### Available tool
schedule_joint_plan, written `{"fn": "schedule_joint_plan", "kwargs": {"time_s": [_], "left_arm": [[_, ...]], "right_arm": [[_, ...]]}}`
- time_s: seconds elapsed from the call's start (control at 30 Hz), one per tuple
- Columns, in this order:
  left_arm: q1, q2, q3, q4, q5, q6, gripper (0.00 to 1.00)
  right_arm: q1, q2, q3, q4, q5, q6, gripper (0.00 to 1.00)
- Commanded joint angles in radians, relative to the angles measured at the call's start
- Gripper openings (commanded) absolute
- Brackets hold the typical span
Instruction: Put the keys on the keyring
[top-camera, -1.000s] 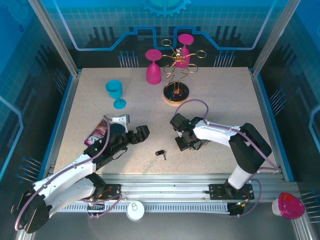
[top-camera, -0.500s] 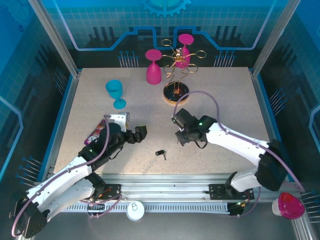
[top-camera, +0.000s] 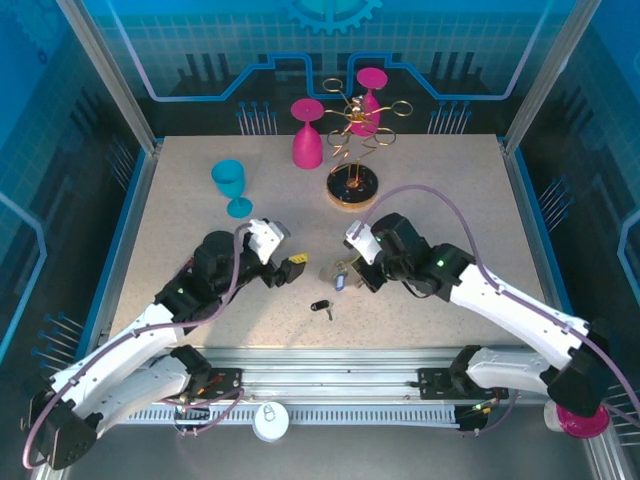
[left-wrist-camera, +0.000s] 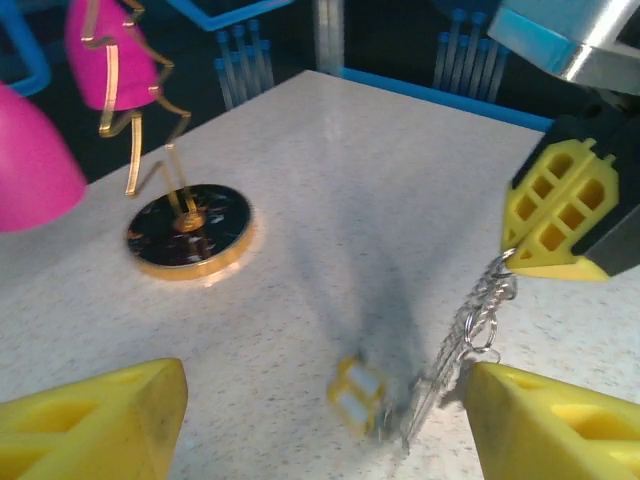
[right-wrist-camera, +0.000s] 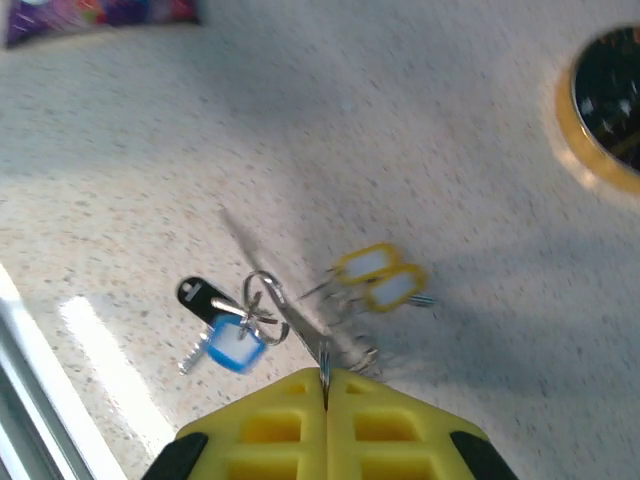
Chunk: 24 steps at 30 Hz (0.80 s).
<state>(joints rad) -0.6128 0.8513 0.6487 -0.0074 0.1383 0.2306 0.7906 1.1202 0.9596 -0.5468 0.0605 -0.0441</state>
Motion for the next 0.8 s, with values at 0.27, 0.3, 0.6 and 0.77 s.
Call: {"fn": "schedule_joint_plan", "kwargs": {"time_s": [0.27,0.3,0.6,0.77], "left_arm": [[-0.007,0.087,0.037,0.090,0.361,0.278,0.48],[-0.007,0.100,0.043,0.104,0.363,0.281,0.46],[-0.005,0.234,0.092,0.123,0.385,0.330,0.34],[-0.004,0.286,0.112,0.148,0.380,0.335,0.34]], "right_arm": [[-0.021,-0.141,-0.113,0.157,-0.197,-0.243,0.00],[-0.025,-0.137,-0.110,0.161,-0.202,-0.253,0.00],[-0.082,-0.068,-0.086,0.232,-0.262,-0.265,0.00],[-0.117,-0.040,-0.041,0.253,-0.345,-0.280,0.00]]}}
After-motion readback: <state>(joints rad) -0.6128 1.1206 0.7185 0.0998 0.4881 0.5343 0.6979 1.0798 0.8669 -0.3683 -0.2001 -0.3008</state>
